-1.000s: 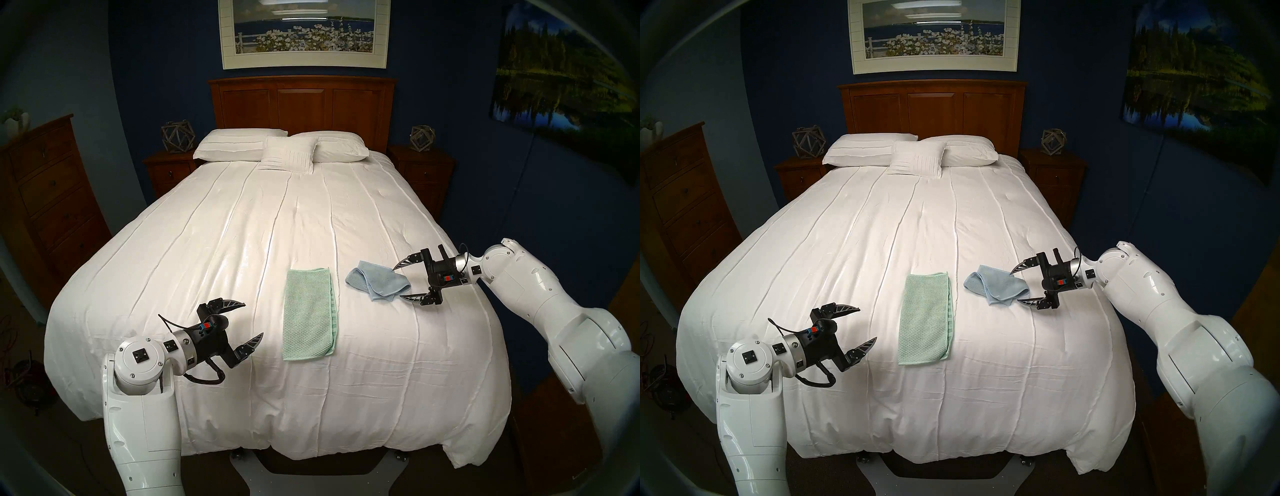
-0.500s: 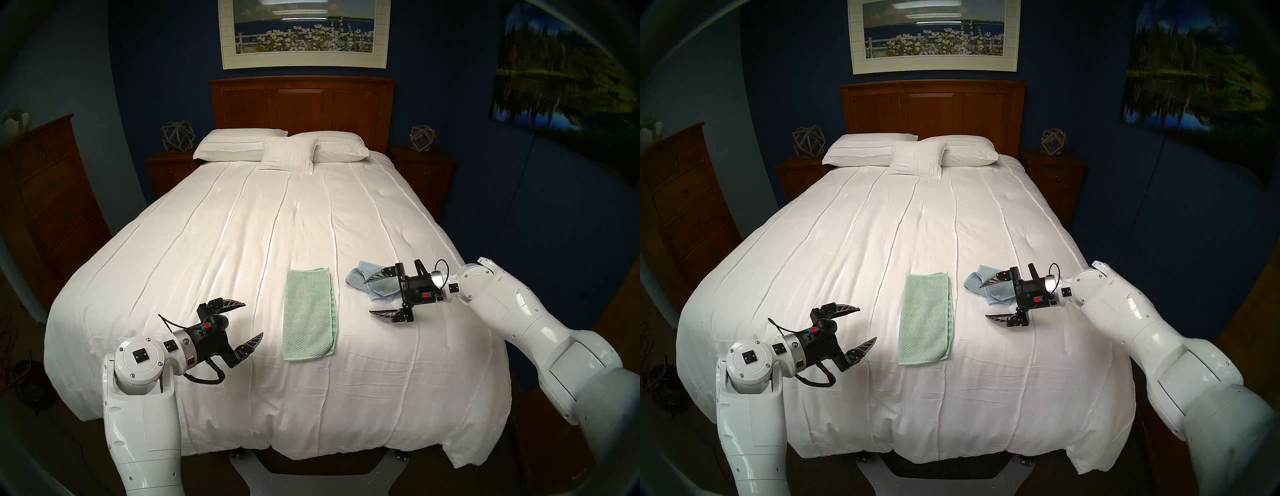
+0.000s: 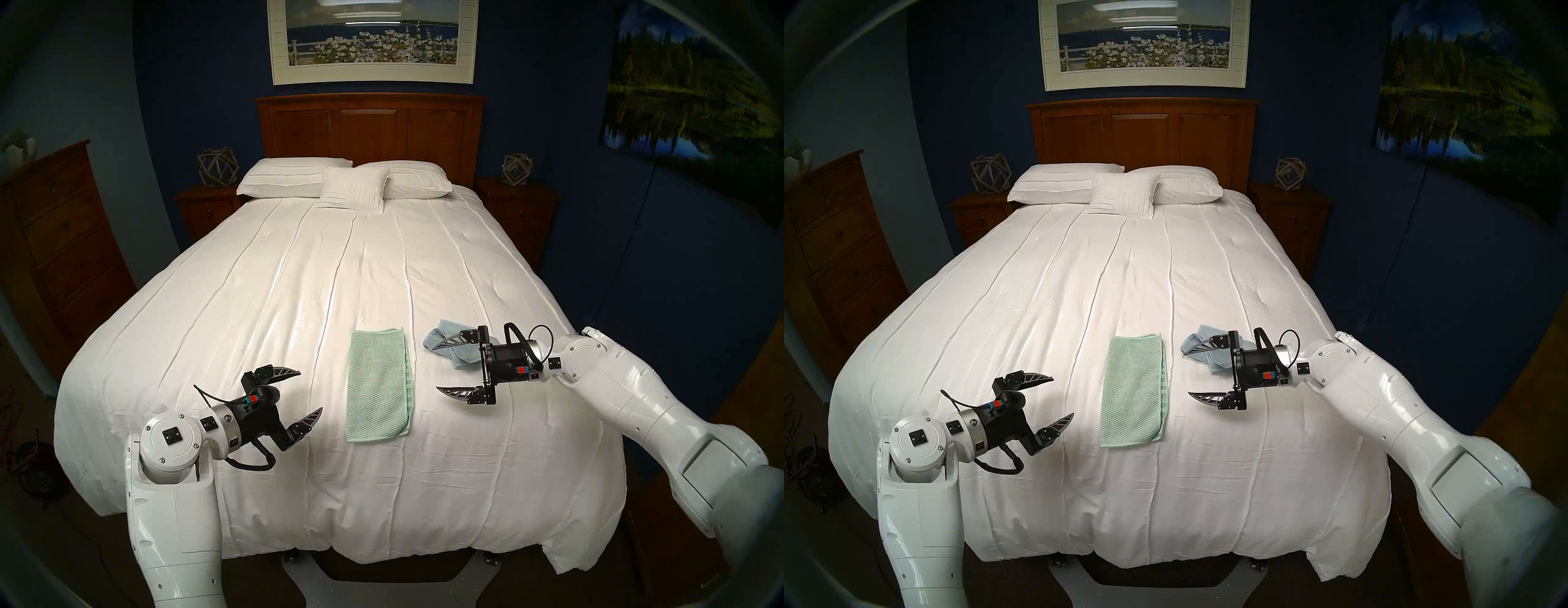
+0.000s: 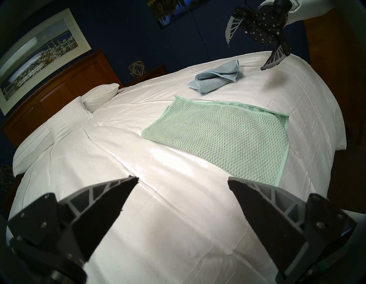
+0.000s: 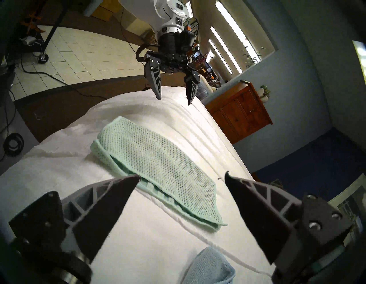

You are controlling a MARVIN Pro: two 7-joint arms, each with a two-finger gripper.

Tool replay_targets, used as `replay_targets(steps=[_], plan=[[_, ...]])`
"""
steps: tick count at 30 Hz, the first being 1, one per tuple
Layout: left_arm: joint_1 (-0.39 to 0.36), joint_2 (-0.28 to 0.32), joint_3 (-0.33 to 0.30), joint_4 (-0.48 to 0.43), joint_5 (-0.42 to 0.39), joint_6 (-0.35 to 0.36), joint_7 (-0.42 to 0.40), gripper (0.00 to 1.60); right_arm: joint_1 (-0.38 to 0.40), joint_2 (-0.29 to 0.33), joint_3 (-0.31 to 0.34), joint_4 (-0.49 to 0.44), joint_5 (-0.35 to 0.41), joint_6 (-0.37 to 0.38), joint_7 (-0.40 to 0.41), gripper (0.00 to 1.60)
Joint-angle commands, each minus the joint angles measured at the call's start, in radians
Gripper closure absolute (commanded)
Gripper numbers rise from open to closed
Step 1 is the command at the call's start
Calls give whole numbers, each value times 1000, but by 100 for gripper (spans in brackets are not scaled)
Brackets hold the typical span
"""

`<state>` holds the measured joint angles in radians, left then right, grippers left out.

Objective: Fold the hand towels twice and stack them up

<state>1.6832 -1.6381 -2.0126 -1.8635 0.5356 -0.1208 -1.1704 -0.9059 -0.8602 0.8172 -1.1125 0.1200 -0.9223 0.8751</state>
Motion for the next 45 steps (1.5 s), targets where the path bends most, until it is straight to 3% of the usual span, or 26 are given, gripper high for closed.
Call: replay_targets(steps=[1, 9, 11, 13, 19, 27, 28, 29, 38, 45], plan=[[2, 1, 1, -22, -7, 0, -3, 0, -45, 123, 45, -108, 98, 57, 0, 0], [6, 1, 1, -28, -9, 2, -4, 0, -88, 186, 60, -208, 204, 147, 20, 0], [9, 1, 1, -33, -11, 3, -5, 0, -111, 217, 58, -268, 250, 213, 34, 0], [9, 0, 1, -34, -11, 3, -5, 0, -108, 212, 56, -256, 261, 225, 40, 0], [17, 0, 2, -46, -16, 10, -7, 0, -128, 244, 38, -355, 310, 349, 41, 0], [24, -1, 4, -57, -18, 22, -6, 0, -96, 232, -10, -377, 203, 523, -60, 0], [25, 0, 4, -57, -18, 23, -6, 0, -88, 234, -22, -372, 187, 502, -69, 0], [25, -1, 4, -58, -18, 25, -5, 0, -89, 239, -21, -387, 172, 550, -81, 0], [27, 0, 6, -62, -18, 30, -4, 0, -88, 248, 0, -414, 111, 696, -177, 0], [28, -1, 6, -63, -18, 32, -3, 0, -64, 230, -7, -391, 86, 748, -147, 0]])
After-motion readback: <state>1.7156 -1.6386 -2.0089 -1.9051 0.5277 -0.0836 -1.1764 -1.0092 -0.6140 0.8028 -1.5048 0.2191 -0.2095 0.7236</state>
